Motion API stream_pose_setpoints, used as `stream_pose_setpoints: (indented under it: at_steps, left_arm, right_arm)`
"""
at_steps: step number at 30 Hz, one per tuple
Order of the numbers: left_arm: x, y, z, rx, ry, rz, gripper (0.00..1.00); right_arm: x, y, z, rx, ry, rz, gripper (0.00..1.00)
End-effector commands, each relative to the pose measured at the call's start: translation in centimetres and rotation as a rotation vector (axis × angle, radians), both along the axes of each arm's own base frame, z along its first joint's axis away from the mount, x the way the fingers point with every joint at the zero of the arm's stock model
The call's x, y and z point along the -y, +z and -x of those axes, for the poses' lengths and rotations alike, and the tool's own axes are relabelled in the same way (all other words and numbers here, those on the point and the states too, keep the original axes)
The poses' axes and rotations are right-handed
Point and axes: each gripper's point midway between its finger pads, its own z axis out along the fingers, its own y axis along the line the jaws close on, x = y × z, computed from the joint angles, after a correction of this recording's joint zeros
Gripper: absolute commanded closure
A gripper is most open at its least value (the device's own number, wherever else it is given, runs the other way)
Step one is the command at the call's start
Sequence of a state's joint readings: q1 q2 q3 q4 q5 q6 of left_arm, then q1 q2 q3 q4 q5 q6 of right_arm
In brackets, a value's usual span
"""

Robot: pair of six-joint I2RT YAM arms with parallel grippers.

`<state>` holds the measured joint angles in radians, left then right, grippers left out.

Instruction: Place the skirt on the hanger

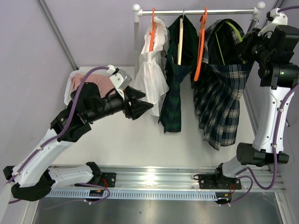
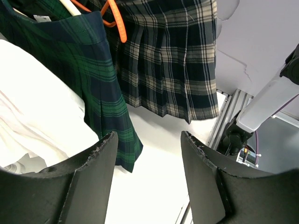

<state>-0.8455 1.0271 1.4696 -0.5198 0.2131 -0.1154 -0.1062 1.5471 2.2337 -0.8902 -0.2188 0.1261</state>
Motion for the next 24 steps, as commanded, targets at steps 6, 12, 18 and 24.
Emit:
stream_pose_setpoints:
  at_steps: [6,12,18,24]
  left_arm:
    - [-0.5,0.8,0.3,0.021,0.001,0.035,0.39]
    - [-0.4,0.4,0.2,0.019,0.0,0.024,0.39]
    - [-0.4,0.4,0.1,0.023,0.008,0.022,0.39]
    - [-0.1,0.2,-0.2,0.015,0.005,0.016,0.39]
  right_arm:
    - [0.4,7.3,-2.8,0.308,0.014,0.038,1.0]
    - [1.2,8.6,-3.9,0.349,-0.018,0.055,1.0]
    - [1.7,8.5,-5.5,0.352,-0.032,0.073,1.0]
    - [2.1,7.2,-7.2,0.328,-0.04,0.08,1.0]
